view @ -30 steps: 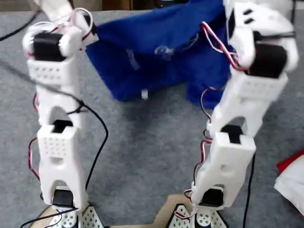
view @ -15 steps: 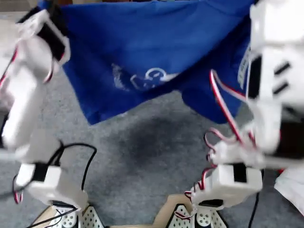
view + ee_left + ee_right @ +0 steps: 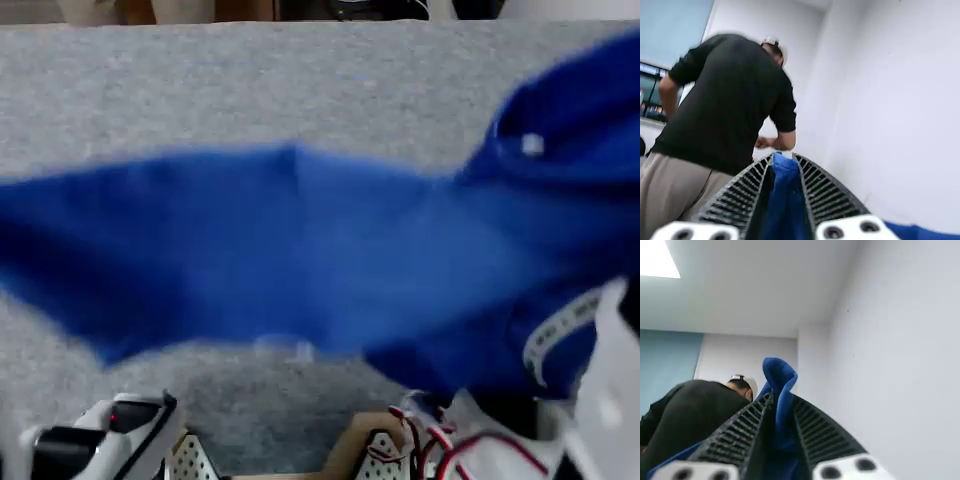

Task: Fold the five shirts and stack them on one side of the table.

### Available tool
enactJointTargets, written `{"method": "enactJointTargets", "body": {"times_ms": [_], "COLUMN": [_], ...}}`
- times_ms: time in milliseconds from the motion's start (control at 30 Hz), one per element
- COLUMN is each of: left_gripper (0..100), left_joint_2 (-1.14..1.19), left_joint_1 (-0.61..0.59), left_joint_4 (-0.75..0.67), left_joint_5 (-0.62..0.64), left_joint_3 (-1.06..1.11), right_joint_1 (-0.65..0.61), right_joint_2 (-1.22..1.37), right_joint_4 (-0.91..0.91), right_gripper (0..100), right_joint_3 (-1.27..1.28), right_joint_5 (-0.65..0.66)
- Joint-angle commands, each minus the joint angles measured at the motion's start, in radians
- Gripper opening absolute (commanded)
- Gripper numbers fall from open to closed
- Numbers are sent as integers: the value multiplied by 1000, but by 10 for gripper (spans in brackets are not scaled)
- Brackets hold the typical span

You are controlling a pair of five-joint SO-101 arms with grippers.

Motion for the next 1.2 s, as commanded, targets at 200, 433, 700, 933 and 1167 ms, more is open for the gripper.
{"method": "enactJointTargets", "body": {"times_ms": [200,433,700,933,1167], "left_gripper": [19,19,19,19,19], "left_joint_2": [-10,-1,-1,41,403], "left_joint_1": [2,-3,-138,-114,-110], "left_joint_4": [9,-32,-845,-1814,-1953], "left_joint_5": [-6,-9,-2,-6,-6], "left_joint_3": [385,968,1815,2400,2297], "right_joint_1": [-10,-12,-35,-58,-77], "right_joint_2": [145,355,691,1009,1152], "right_joint_4": [66,78,2,-287,-499], "right_gripper": [5,5,5,5,5], "right_joint_3": [91,285,530,536,535], "right_joint_5": [0,8,9,9,9]}}
